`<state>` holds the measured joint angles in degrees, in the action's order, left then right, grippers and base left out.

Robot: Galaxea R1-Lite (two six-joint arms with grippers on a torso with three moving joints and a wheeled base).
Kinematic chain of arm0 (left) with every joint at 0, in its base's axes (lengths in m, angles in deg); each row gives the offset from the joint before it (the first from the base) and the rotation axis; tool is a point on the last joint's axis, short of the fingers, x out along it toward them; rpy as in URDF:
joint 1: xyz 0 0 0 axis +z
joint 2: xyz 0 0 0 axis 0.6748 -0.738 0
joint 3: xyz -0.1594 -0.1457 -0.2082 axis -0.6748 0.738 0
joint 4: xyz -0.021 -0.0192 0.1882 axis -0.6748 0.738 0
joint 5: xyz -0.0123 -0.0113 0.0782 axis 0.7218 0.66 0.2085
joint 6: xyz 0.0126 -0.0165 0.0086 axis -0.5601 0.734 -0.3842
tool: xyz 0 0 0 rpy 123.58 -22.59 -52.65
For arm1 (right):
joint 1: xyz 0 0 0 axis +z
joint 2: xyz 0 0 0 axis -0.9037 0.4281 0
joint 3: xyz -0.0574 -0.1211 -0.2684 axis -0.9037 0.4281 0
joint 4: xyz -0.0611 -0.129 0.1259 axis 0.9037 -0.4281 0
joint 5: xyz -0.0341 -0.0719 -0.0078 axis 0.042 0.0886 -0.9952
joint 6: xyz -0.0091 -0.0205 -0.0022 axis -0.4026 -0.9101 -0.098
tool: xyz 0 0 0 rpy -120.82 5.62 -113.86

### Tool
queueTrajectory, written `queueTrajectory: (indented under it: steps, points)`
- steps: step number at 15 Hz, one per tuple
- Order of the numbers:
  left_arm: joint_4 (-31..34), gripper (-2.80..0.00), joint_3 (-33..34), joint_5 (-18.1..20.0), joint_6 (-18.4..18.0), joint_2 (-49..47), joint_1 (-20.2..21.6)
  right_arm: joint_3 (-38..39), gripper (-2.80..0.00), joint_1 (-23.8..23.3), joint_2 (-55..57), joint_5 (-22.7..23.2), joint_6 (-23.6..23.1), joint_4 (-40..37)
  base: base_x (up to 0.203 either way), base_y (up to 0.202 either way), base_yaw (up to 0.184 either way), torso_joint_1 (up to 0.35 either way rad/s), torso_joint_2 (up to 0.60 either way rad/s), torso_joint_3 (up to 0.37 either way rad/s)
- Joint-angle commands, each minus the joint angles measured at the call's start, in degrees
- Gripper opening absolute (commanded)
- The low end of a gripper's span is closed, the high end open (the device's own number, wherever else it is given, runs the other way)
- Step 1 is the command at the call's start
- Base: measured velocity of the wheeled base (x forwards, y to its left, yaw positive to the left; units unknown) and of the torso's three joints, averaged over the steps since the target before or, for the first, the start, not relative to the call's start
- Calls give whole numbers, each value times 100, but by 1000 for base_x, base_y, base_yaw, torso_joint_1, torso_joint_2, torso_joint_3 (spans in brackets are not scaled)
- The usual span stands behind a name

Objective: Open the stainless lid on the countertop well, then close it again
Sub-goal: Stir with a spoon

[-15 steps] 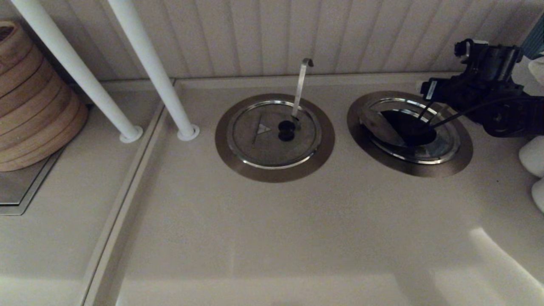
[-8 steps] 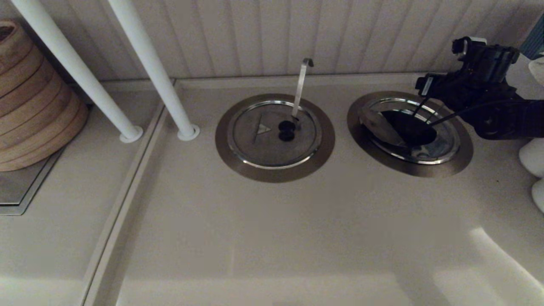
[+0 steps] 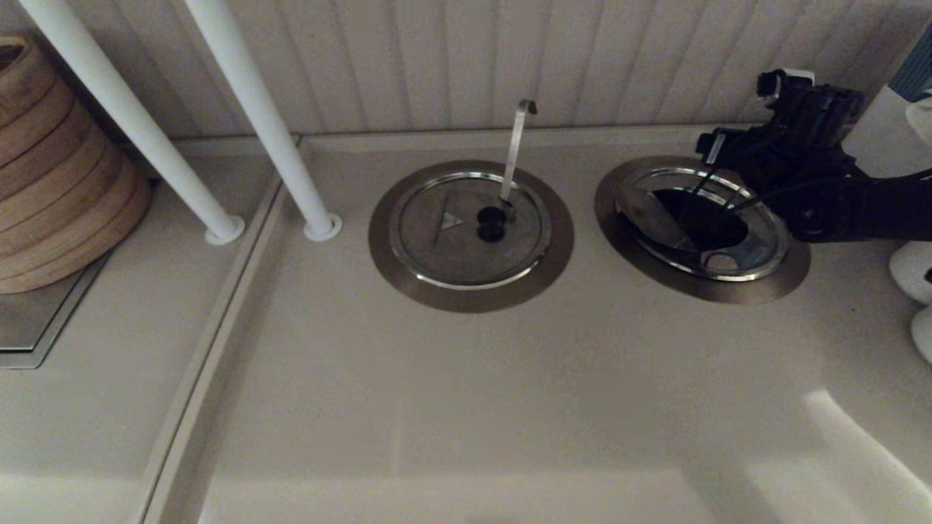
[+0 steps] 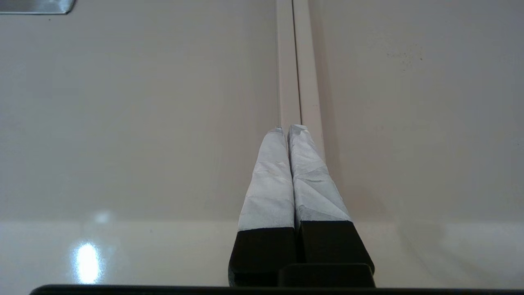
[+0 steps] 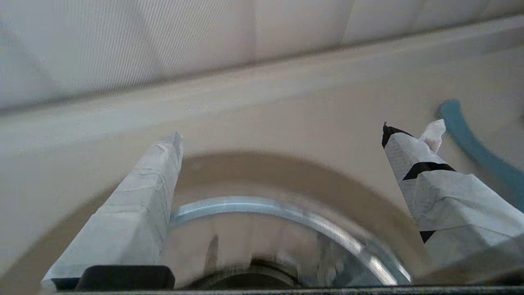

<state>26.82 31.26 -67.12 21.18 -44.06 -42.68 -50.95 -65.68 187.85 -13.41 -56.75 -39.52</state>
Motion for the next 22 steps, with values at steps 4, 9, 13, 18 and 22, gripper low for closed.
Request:
queueTrajectory:
  steps: [4,9,13,18,22]
  points:
    - [0,-280,0,-2,4,1,-2,-37,0,76,33,-22,28,216,0,0,0,0,0,0]
    - [-1,-280,0,-2,4,1,-2,58,0,97,-178,-14,217,197,0,0,0,0,0,0]
    - [-9,-280,0,-2,4,1,-2,137,0,103,-239,21,343,191,0,0,0,0,0,0]
    - [-7,-280,0,-2,4,1,-2,188,0,73,-295,34,418,60,0,0,0,0,0,0]
    - [-1,-280,0,-2,4,1,-2,655,0,68,-731,276,413,-512,0,0,0,0,0,0]
